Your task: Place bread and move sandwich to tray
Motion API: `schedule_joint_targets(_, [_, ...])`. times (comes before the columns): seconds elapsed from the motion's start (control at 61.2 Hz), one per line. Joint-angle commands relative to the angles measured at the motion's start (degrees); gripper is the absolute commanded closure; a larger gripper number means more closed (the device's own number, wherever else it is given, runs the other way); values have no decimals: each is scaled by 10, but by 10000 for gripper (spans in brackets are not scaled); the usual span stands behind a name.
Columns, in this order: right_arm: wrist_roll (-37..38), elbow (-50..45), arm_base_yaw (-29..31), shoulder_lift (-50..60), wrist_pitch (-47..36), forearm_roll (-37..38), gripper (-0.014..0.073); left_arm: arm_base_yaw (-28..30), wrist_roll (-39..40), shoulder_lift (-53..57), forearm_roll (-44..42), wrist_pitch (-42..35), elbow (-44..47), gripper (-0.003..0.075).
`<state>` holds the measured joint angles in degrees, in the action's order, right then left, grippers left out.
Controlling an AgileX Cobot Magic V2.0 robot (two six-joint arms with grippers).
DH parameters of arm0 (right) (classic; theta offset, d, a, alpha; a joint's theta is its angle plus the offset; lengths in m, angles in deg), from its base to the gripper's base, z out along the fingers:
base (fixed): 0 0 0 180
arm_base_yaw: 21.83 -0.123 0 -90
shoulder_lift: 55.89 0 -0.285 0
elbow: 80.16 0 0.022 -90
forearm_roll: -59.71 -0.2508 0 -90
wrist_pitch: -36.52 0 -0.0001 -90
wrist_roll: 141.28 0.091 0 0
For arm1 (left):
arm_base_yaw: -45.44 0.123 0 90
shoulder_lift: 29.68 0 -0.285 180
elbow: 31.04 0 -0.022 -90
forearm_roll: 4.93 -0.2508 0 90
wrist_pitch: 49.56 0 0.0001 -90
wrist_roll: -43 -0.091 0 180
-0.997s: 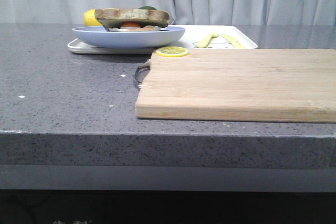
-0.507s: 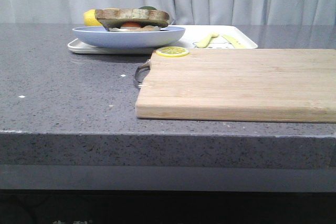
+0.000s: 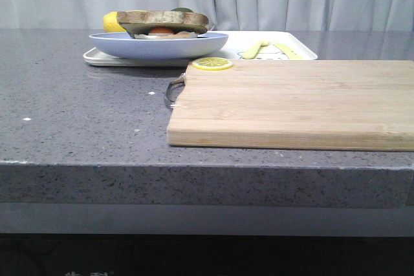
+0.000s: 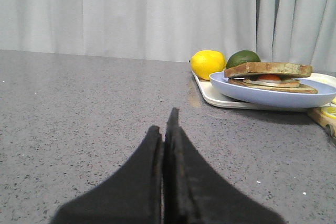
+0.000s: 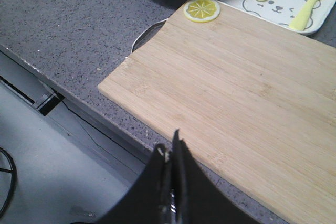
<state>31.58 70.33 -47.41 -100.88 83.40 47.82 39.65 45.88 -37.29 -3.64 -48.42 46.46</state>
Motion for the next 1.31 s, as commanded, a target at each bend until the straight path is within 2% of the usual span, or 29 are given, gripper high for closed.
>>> schedule_joint_targets(0.0, [-2,15,4,1,-35,-2,664,1,-1,14,3,-46,0,741])
schedule_joint_targets(0.147, [-2,4,11,12,-36,-2,664,1,-1,14,3,-46,0,741])
schedule_joint_targets(0.278, [-3,-35,66,60,-71,7,664,-1,-1,14,3,-46,0,741])
schedule_joint_targets(0.36, [-3,-90,114,105,-130,7,664,-1,-1,14,3,-46,0,741])
schedule_joint_targets(0.556, [-3,-251,180,233,-311,6,664,-1,-1,14,3,-46,0,741])
schedule_joint_targets(0.768, [-3,-405,242,348,-428,-20,664,-1,-1,14,3,-46,0,741])
schedule_joint_targets(1.046, [-3,-493,245,389,-510,-20,664,-1,-1,14,3,-46,0,741])
schedule_joint_targets(1.292, [-3,-491,247,388,-498,-20,664,-1,-1,12,3,-45,0,741])
